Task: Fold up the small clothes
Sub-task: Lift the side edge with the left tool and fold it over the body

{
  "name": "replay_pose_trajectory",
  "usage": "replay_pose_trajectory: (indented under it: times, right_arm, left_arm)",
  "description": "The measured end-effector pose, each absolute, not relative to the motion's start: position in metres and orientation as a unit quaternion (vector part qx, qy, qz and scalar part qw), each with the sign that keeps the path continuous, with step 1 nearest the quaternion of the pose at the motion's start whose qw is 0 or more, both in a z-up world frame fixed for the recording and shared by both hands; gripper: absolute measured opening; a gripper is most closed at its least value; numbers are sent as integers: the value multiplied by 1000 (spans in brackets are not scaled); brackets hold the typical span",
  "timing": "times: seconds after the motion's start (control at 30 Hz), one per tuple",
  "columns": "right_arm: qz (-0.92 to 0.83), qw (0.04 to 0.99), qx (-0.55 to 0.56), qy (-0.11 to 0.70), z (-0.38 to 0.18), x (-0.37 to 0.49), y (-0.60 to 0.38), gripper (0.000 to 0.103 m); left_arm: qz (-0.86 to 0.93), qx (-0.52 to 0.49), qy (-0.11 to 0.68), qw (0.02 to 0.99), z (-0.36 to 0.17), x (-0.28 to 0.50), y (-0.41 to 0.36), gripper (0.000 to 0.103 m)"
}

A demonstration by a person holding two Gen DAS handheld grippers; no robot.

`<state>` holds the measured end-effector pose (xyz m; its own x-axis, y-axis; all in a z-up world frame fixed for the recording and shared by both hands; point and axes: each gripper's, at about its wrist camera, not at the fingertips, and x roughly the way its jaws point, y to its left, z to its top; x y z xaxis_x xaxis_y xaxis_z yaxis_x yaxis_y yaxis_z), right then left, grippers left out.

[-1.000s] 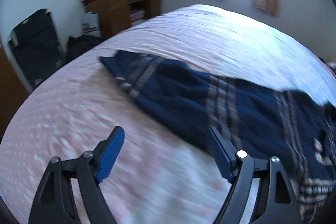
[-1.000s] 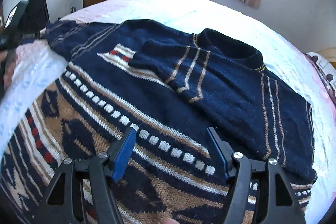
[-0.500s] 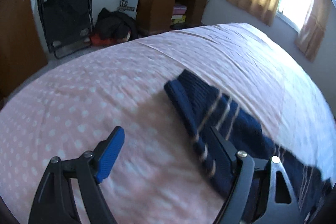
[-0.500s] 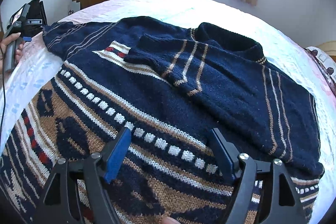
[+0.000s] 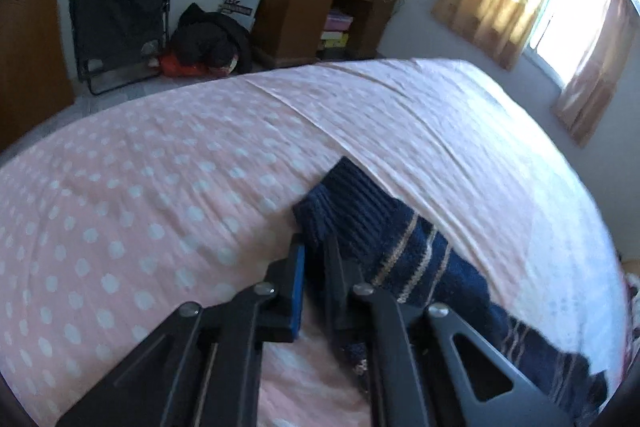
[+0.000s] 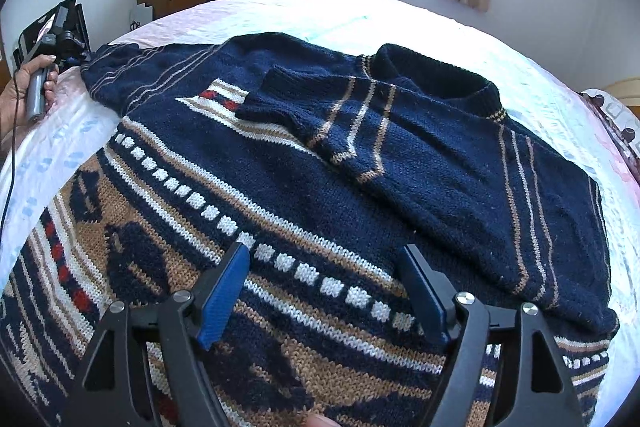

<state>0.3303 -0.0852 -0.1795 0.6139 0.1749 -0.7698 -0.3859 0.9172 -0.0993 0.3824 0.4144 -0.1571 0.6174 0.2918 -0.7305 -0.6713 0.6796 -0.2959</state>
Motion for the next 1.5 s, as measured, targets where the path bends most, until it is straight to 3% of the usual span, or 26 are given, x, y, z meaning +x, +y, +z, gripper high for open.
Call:
replay_pose_trajectory:
  times: [0.47,0.7,0.93,1.5]
  right_arm:
    - [161,889,-118,411,-175,331,-87,78]
    - [165,915,-73,360,-123,324,-105,78]
    - [160,919,-38,358,-98,301,-140,78]
    - [120,937,14,327,-101,238,-229,78]
  left_arm:
    - [217,-283,275,893,-93,368,369,8]
    - [165,-283,266,907,-61,366,329,8]
    - [121,-290,268,911,-47,367,285,8]
    - [26,-294,292,910,-26,374,159,8]
